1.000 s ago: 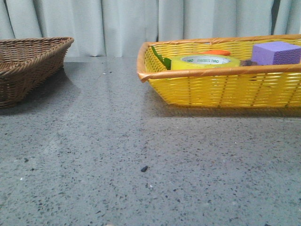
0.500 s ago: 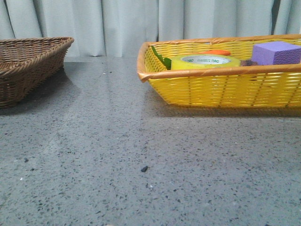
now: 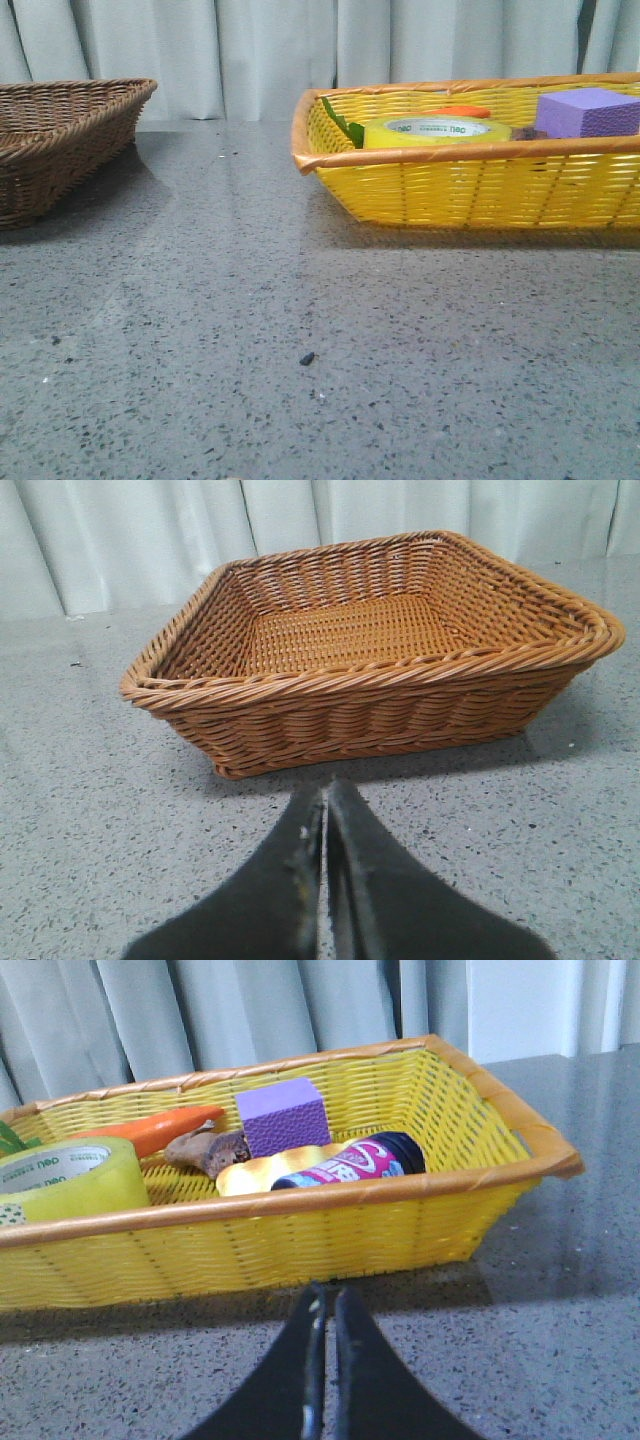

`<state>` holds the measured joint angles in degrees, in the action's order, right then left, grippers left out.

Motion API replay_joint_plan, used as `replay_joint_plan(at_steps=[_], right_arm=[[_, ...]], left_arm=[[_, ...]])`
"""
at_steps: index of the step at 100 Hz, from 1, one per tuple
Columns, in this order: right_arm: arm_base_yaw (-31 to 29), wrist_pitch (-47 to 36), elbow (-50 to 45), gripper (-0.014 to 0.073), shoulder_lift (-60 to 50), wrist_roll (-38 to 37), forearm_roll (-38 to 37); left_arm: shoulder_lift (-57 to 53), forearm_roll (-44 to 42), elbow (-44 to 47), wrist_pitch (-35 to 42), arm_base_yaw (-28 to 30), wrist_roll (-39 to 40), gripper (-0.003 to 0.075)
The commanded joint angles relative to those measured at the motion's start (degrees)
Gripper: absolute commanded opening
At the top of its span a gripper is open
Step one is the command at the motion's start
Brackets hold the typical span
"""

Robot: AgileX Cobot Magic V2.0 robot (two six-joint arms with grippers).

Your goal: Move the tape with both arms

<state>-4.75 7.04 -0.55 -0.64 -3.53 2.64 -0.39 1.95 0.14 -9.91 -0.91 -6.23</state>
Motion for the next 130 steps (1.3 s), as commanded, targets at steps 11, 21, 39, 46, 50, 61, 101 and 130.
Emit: replay_joint_plan(at_steps=[11,21,39,46,50,61,101,130], right_arm=[[0.1,-5.6,-1.2,-0.0067,-1.1,0.5,0.0],[0.1,-6.4,-1.0,-0.0067,-1.1,0.5,0.0],[0.1,-6.0,0.8,-0.0067,-0.1,0.5,0.0],[0.1,-6.2,1.9,-0.0067,1.1,0.5,0.0],[0.1,-6.2,2.4,-0.0067,1.8,0.5,0.0],[0.1,-6.1,4.9,-0.0067,4.8,0.5,0.0],[0.1,-7.0,11.7,-0.0067,15.3,0.5,0.8],[0.1,-4.7,11.8,-0.0067,15.4,0.4,6.2]], left_arm=[[-1.7,0.5,0.5,6.2,0.1,0.5,-0.002],[-1.7,5.9,0.3,7.4,0.1,0.5,-0.002],[-1.6,6.9,0.2,7.2,0.1,0.5,-0.0021],[-1.6,6.9,-0.1,7.3,0.1,0.5,-0.0021],[-1.6,6.9,-0.2,7.3,0.1,0.5,-0.0021],[-1.5,6.9,-1.1,7.2,0.1,0.5,-0.0021],[5.7,6.9,-5.9,9.3,0.1,0.5,-0.0021],[6.3,7.6,-5.9,13.8,0.1,0.5,-0.0021]])
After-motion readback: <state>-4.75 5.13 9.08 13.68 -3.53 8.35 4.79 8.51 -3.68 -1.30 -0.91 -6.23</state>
